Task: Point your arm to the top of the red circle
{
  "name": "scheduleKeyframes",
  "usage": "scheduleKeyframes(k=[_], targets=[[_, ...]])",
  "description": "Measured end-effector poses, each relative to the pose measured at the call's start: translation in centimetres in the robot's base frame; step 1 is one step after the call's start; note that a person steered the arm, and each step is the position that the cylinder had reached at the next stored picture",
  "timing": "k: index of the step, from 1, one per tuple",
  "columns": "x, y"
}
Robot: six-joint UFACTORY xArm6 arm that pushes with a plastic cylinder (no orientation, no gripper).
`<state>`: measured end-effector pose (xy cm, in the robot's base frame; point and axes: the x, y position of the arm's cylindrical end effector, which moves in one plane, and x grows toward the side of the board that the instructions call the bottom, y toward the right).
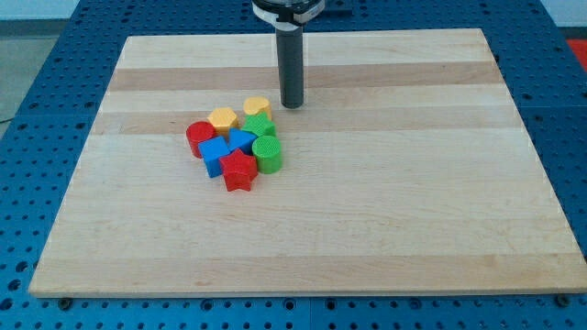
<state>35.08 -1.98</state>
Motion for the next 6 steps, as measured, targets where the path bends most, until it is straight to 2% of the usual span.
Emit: scheduleKeyframes(k=[2,3,4,5,6], targets=[[-1.7,0.0],[-8.2,-2.1],[-10.7,-9.3],[-8.4,-18.9],[-3.0,-24.7]])
